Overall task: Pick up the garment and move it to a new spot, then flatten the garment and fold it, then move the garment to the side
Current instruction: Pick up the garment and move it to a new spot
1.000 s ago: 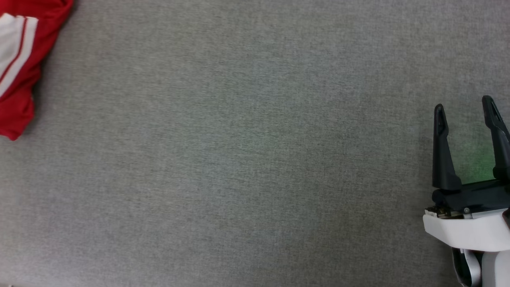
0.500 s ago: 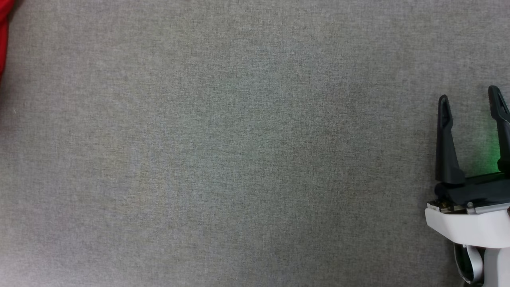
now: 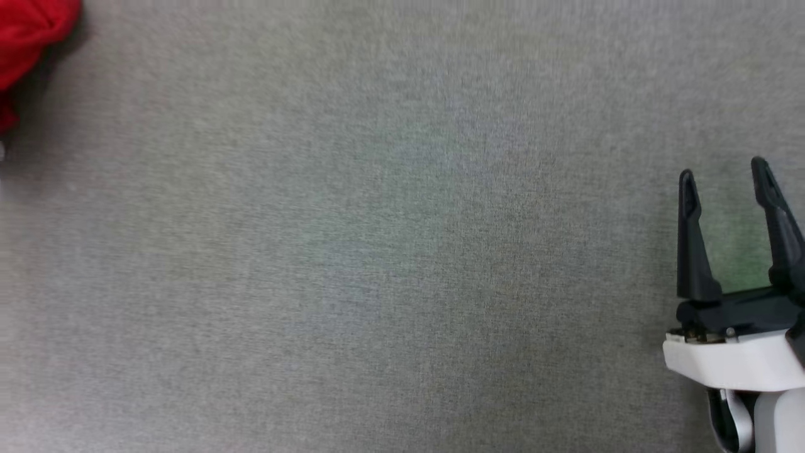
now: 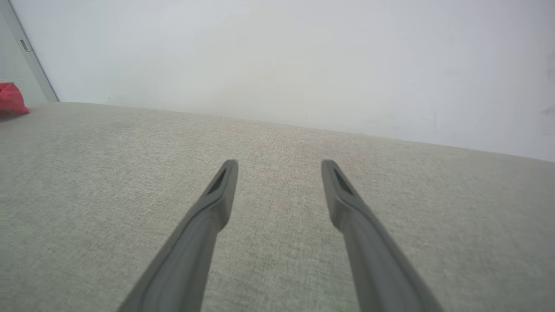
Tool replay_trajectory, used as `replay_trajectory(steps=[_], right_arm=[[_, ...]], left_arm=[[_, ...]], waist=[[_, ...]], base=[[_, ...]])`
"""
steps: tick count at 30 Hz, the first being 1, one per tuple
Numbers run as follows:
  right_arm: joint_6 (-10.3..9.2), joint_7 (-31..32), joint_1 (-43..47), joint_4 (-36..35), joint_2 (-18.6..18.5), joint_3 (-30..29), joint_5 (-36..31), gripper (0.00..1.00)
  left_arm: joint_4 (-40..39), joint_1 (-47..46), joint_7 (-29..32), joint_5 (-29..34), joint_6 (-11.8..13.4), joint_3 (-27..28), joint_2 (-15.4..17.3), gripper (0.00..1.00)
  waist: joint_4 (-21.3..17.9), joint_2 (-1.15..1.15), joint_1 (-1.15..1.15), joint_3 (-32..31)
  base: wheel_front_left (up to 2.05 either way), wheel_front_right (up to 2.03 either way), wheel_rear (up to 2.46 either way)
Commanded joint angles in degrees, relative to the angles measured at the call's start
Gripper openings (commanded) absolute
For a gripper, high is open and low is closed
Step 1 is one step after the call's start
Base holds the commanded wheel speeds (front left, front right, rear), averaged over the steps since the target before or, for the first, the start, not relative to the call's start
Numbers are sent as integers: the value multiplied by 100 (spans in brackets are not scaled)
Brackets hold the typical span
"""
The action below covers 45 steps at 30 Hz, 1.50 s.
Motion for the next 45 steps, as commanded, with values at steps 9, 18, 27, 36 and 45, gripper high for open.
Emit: replay_trajectory(steps=[9,18,27,36,45], right_arm=[[-2,-10,394,260,54,-7,290,100],[-2,-10,643,354,55,-25,557,100],[-2,-10,753,420,55,-54,744,100],[-2,-10,835,454,55,-149,917,100],[-2,-10,597,454,54,-119,996,100]], left_arm=[[-1091,-762,8,309,0,-882,159,0],[-1862,-1230,110,489,-1,-1554,-296,0],[-2523,-1500,54,546,-1,-2402,-1093,0],[-2957,-1678,-185,283,-1,-3357,-1993,0],[-2576,-1109,-344,238,-1,-4312,-2204,0]], waist=[[46,0,0,-1354],[-324,0,0,-1841],[-1003,0,0,-2063],[-1565,0,0,-2006],[-1732,0,0,-1594]], base=[[0,0,0],[0,0,0],[0,0,0],[0,0,0],[0,0,0]])
